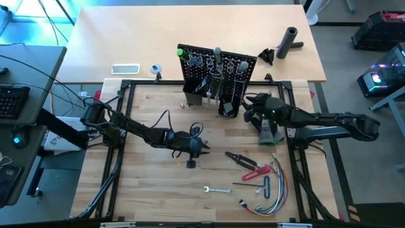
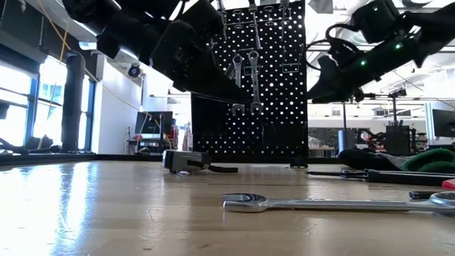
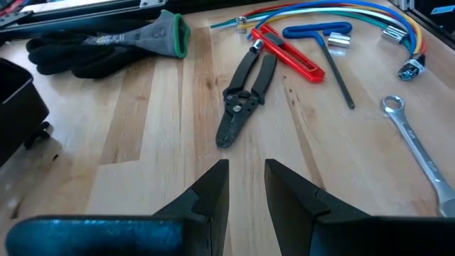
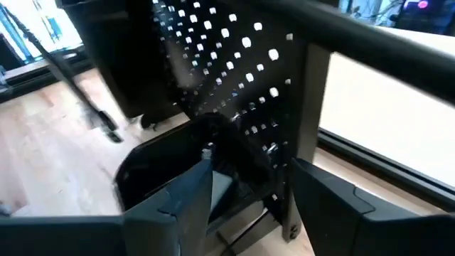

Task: Hang tools onto peg board
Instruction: Put the silver socket driver on the right black bin on the peg board

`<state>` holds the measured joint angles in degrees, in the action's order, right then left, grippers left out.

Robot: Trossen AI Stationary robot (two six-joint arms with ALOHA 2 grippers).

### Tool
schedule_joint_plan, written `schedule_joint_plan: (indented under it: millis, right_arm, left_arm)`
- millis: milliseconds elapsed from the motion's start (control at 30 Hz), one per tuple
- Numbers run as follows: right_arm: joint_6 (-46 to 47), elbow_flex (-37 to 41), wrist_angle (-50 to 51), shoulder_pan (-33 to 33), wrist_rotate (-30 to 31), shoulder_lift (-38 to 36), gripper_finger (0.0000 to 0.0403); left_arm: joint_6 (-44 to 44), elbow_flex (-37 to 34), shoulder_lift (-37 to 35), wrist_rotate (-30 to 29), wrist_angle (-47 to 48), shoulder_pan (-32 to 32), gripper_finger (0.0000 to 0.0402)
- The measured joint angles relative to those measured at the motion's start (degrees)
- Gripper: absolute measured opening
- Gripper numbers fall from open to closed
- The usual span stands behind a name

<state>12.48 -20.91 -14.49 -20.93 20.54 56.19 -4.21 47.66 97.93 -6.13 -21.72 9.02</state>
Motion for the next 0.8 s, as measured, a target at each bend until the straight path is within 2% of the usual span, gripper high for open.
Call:
schedule_joint_plan:
  millis: [267, 500, 800]
  right_arm:
    - [-1.50, 0.02, -6.94, -4.93, -4.07, 6.25, 0.0185]
    - [-2.48, 0.02, -12.82, -7.92, -4.71, 11.54, 0.0185]
    - [-3.29, 0.02, -17.16, -11.62, -7.51, 14.35, 0.0185]
  left_arm:
    - [-0.02, 0.00, 0.00, -0.04, 0.00, -0.55, 0.0085]
    - [-0.11, 0.00, 0.00, -0.04, 0.07, -0.55, 0.0085]
    - [-0.40, 0.00, 0.00, -0.11, 0.56, -1.24, 0.0085]
